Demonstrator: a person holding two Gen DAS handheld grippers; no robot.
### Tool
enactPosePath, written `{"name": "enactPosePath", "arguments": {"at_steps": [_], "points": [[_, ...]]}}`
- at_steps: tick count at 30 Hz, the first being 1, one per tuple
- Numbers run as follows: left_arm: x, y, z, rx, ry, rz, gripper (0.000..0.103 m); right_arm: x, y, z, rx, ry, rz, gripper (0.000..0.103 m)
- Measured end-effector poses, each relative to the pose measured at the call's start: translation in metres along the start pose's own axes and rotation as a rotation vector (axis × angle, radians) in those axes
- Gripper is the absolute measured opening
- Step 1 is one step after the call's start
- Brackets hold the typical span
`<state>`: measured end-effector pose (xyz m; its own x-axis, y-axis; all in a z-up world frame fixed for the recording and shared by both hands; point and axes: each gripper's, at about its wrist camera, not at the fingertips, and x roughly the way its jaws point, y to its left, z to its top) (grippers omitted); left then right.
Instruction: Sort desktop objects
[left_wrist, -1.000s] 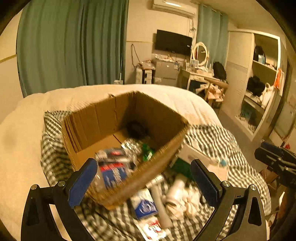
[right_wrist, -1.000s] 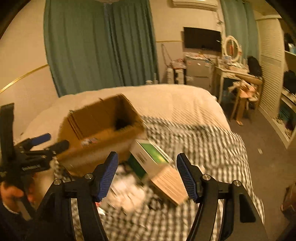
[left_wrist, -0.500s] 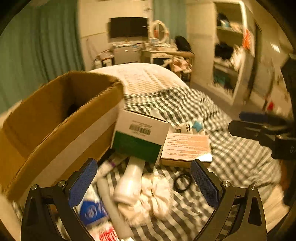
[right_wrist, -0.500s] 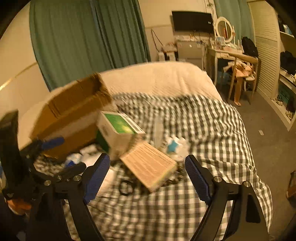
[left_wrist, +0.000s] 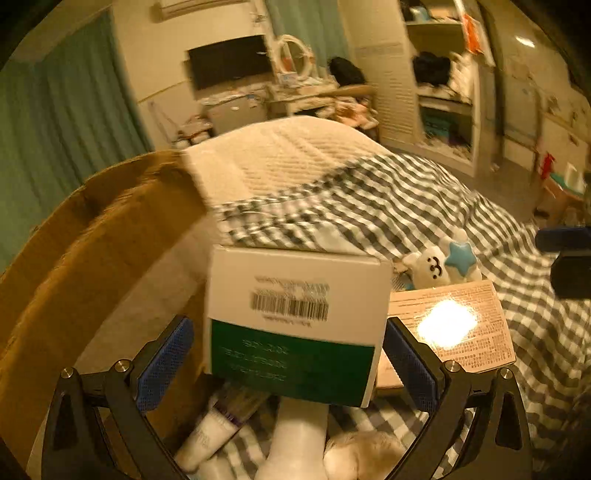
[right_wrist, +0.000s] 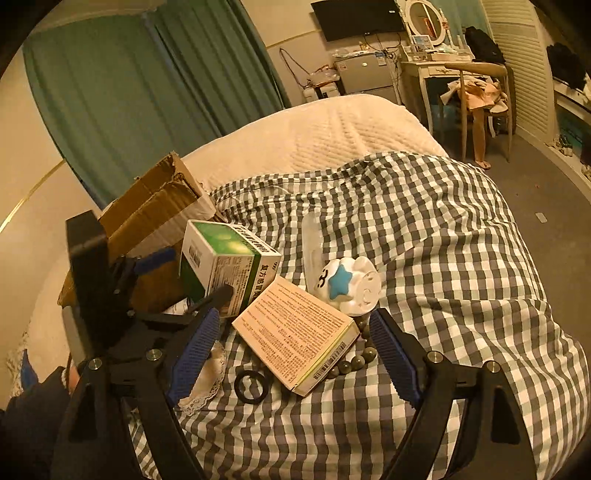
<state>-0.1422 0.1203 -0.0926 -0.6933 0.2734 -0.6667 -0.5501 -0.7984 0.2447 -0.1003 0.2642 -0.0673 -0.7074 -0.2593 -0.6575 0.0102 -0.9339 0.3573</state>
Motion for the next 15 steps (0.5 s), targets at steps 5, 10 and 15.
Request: {"name": "enactPosePath", "arguments": {"at_steps": [5, 10, 15], "points": [[0.023, -0.024, 0.001, 0.124, 0.039, 0.047, 0.103, 0.000, -0.014, 0.002, 0.082, 0.003, 0.007, 0.083], [0.023, -0.015, 0.016, 0.029, 0.067, -0.026, 0.103, -0.002, -0.020, 0.003, 0.110, 0.006, -0.018, 0.083], [0.011, 0.001, 0.015, -0.284, 0.092, -0.279, 0.103, -0.004, -0.021, 0.003, 0.122, 0.008, -0.024, 0.083]]}}
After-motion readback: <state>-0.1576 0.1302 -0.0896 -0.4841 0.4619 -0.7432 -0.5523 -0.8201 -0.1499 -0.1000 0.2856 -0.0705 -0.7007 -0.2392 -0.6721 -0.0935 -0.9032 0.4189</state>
